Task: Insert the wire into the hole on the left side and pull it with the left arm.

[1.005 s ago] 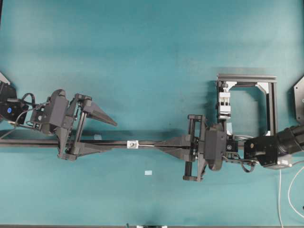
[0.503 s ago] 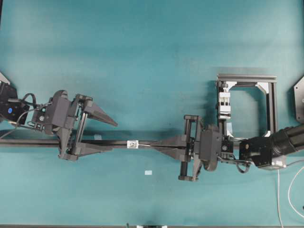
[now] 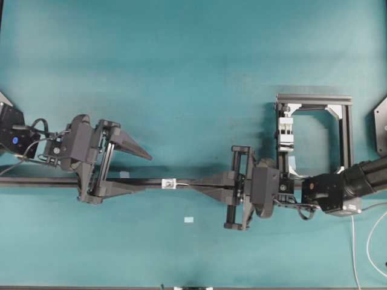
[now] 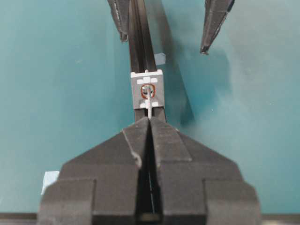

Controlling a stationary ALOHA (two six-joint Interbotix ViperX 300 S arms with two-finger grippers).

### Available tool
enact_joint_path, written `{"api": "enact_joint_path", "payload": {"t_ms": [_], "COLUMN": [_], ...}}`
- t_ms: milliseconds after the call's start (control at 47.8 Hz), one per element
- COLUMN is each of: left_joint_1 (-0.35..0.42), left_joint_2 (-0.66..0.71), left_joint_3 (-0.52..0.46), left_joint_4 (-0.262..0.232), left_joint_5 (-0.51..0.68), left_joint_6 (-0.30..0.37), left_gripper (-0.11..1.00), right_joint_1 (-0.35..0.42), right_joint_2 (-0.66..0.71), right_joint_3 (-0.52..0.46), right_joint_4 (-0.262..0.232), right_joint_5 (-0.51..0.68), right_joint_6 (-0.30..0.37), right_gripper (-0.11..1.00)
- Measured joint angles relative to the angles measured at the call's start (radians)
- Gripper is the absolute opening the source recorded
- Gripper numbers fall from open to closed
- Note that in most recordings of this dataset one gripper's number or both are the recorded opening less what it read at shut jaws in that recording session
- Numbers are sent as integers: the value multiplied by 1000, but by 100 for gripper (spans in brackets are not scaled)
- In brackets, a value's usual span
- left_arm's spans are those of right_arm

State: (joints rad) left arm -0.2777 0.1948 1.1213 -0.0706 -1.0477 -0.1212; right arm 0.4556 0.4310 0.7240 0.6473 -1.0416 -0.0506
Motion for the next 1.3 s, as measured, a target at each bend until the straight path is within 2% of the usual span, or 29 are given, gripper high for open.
{"api": "enact_joint_path", "payload": {"t_ms": [586, 1298], "left_joint_1": [5, 6], "left_joint_2": [0, 0], "left_joint_3": [-2, -18], "left_joint_4": [0, 0], "left_joint_5": [0, 29], "left_joint_6": [0, -5], "left_gripper": [76, 76], "right_joint_1": [-14, -29], "right_joint_2": [14, 23], "right_joint_3": [-46, -77], "right_joint_4": [2, 0], "right_joint_5": [41, 78], "right_joint_6": [-48, -66], "right_gripper": [-2, -2]}}
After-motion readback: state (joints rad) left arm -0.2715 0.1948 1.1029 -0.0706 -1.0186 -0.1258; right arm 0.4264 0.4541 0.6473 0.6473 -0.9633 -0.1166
